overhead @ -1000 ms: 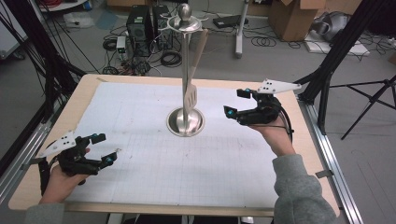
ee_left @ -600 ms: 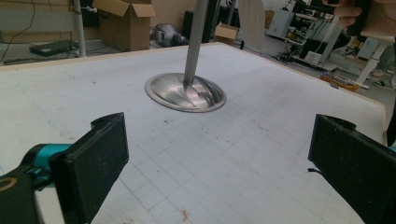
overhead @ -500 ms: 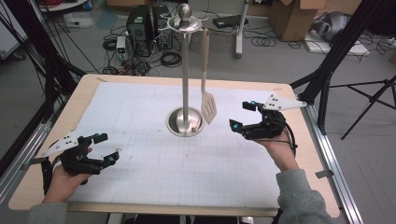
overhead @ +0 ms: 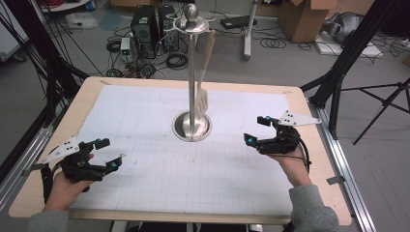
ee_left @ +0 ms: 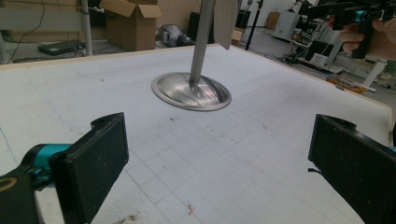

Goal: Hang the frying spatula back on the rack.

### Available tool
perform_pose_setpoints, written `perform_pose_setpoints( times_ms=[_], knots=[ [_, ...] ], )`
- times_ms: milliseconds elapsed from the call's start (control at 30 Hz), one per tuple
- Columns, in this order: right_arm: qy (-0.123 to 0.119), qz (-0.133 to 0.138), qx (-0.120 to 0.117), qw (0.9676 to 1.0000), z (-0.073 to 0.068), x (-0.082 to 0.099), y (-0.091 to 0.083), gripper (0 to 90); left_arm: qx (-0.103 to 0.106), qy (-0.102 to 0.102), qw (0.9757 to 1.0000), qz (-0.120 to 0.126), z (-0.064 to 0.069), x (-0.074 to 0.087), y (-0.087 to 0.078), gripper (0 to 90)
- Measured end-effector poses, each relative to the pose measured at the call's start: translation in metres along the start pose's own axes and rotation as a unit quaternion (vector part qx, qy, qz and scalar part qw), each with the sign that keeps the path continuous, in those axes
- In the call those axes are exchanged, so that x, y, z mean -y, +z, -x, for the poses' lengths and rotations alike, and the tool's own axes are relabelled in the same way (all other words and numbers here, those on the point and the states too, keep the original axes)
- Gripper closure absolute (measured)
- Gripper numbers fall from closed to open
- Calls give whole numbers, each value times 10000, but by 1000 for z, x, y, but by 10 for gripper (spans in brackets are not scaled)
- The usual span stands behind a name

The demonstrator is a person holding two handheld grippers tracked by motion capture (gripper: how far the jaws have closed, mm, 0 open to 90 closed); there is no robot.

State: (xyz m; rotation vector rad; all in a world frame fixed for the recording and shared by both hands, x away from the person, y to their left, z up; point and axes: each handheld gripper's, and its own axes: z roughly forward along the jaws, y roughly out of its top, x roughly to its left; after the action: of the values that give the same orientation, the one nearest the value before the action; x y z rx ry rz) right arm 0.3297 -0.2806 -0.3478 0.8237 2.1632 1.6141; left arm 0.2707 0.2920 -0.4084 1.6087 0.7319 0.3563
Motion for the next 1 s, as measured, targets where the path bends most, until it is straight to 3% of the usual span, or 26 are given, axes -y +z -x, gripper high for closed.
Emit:
perform_pose_setpoints(
  times_ms=[467,800,1000],
  knots=[
    [65,-31,370,9993,-2,26,-30,109,46,50,9999,92,-1,-3,2,55],
    [268,86,586,9979,8,52,-62,109,38,63,9999,115,0,-3,3,55],
    [417,294,592,9969,16,67,-78,109,22,66,9999,104,1,-3,2,55]
  ],
)
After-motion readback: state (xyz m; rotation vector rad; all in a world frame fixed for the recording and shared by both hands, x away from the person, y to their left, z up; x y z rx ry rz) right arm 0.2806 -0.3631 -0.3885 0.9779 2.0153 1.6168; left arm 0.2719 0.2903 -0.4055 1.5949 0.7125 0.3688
